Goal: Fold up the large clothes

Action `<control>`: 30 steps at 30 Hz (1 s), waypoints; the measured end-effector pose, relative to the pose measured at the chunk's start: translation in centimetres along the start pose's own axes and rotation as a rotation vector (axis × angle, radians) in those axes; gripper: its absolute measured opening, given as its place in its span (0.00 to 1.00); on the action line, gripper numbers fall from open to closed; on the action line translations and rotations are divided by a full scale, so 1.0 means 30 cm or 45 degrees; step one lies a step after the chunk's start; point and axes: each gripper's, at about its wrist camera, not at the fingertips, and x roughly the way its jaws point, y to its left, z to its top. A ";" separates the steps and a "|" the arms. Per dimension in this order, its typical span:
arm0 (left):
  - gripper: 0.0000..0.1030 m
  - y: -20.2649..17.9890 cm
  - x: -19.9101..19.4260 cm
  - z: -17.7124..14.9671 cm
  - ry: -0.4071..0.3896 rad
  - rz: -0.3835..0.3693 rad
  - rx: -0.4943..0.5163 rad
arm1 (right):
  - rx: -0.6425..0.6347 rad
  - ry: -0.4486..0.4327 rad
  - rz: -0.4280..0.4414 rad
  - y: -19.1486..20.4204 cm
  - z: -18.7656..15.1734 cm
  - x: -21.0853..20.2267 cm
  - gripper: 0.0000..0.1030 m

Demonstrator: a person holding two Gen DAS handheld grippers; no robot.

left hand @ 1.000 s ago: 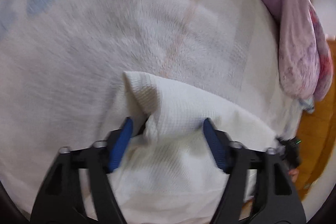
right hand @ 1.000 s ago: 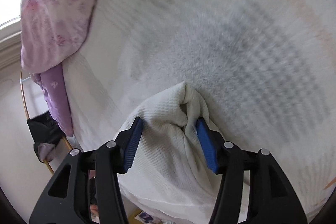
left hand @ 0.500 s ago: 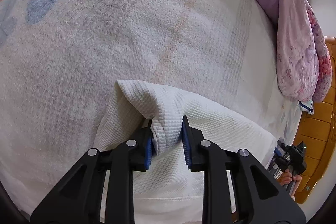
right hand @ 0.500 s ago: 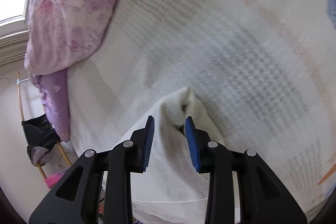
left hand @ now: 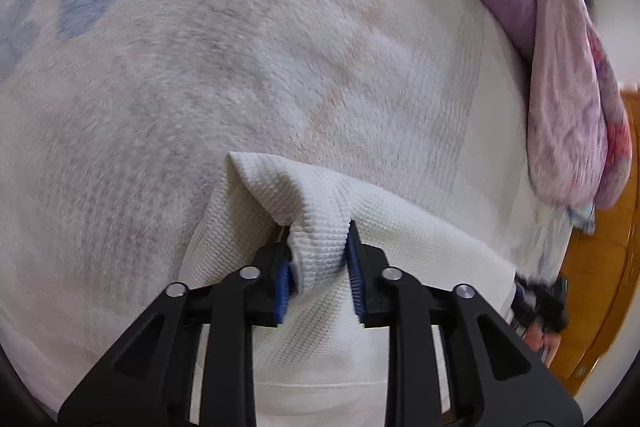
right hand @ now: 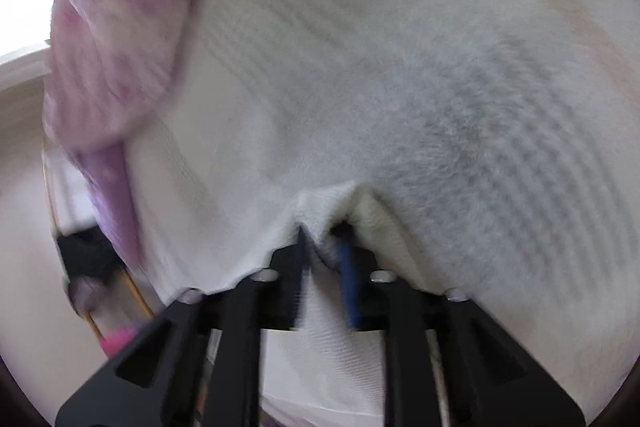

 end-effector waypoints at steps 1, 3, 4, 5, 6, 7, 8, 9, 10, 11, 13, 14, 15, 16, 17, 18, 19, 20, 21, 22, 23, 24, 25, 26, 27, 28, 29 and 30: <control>0.21 -0.015 -0.019 -0.011 -0.029 0.034 -0.004 | -0.052 -0.033 -0.036 0.032 -0.021 -0.032 0.09; 0.21 -0.078 -0.044 -0.030 -0.083 0.163 0.069 | -0.142 -0.064 -0.115 0.106 -0.049 -0.081 0.09; 0.21 -0.105 -0.037 -0.028 -0.110 0.225 0.108 | -0.142 -0.049 -0.134 0.129 -0.034 -0.088 0.09; 0.21 -0.118 -0.014 -0.017 -0.114 0.266 0.134 | -0.112 -0.028 -0.149 0.132 -0.005 -0.079 0.09; 0.21 -0.119 0.022 0.004 -0.094 0.296 0.134 | -0.080 -0.011 -0.173 0.129 0.021 -0.070 0.09; 0.21 -0.115 0.046 0.018 -0.069 0.309 0.109 | 0.009 0.014 -0.241 0.116 0.054 -0.066 0.09; 0.21 -0.114 0.054 0.033 -0.045 0.317 0.076 | 0.051 -0.031 -0.300 0.118 0.059 -0.095 0.09; 0.21 -0.121 0.042 0.035 -0.055 0.315 0.063 | 0.014 -0.126 -0.342 0.145 0.057 -0.156 0.10; 0.25 -0.126 0.032 0.030 -0.069 0.327 0.074 | -0.119 -0.254 -0.366 0.197 0.045 -0.242 0.12; 0.36 -0.136 0.024 0.020 -0.088 0.372 0.108 | -0.172 -0.316 -0.379 0.218 0.030 -0.285 0.12; 0.59 -0.174 -0.004 -0.014 -0.177 0.575 0.231 | -0.229 -0.304 -0.297 0.239 -0.006 -0.324 0.12; 0.62 -0.197 -0.020 -0.034 -0.221 0.643 0.299 | -0.261 -0.255 -0.256 0.248 -0.020 -0.308 0.12; 0.61 -0.213 -0.031 -0.049 -0.247 0.683 0.331 | -0.315 -0.208 -0.251 0.267 -0.041 -0.276 0.10; 0.56 -0.236 -0.049 -0.070 -0.295 0.792 0.360 | -0.402 -0.174 -0.292 0.290 -0.080 -0.227 0.10; 0.38 -0.256 -0.066 -0.088 -0.335 0.858 0.389 | -0.449 -0.152 -0.318 0.298 -0.102 -0.199 0.09; 0.29 -0.266 -0.080 -0.098 -0.351 0.859 0.403 | -0.506 -0.104 -0.347 0.304 -0.142 -0.135 0.06; 0.14 -0.273 -0.106 -0.111 -0.367 0.792 0.388 | -0.505 -0.067 -0.365 0.291 -0.164 -0.086 0.04; 0.08 -0.271 -0.123 -0.117 -0.366 0.674 0.345 | -0.493 -0.035 -0.390 0.266 -0.172 -0.044 0.03; 0.08 -0.266 -0.110 -0.111 -0.323 0.532 0.331 | -0.484 -0.001 -0.444 0.231 -0.174 0.017 0.02; 0.05 -0.259 -0.077 -0.101 -0.280 0.465 0.328 | -0.477 0.005 -0.497 0.184 -0.164 0.075 0.00; 0.01 -0.251 -0.028 -0.093 -0.252 0.493 0.329 | -0.448 0.014 -0.482 0.148 -0.154 0.111 0.00; 0.01 -0.231 0.057 -0.079 -0.222 0.579 0.353 | -0.342 -0.009 -0.402 0.104 -0.138 0.115 0.00; 0.01 -0.206 0.120 -0.067 -0.182 0.606 0.365 | -0.276 -0.013 -0.371 0.092 -0.134 0.102 0.00; 0.01 -0.177 0.173 -0.064 -0.137 0.604 0.354 | -0.217 -0.020 -0.359 0.097 -0.133 0.082 0.00; 0.01 -0.184 0.159 -0.081 -0.171 0.607 0.350 | -0.232 -0.041 -0.399 0.124 -0.149 0.054 0.00; 0.01 -0.199 0.128 -0.102 -0.197 0.618 0.352 | -0.299 -0.077 -0.458 0.159 -0.178 0.019 0.02; 0.02 -0.212 0.090 -0.135 -0.219 0.604 0.356 | -0.361 -0.101 -0.481 0.179 -0.206 -0.007 0.04; 0.02 -0.212 0.050 -0.180 -0.230 0.565 0.337 | -0.434 -0.127 -0.516 0.199 -0.251 -0.038 0.04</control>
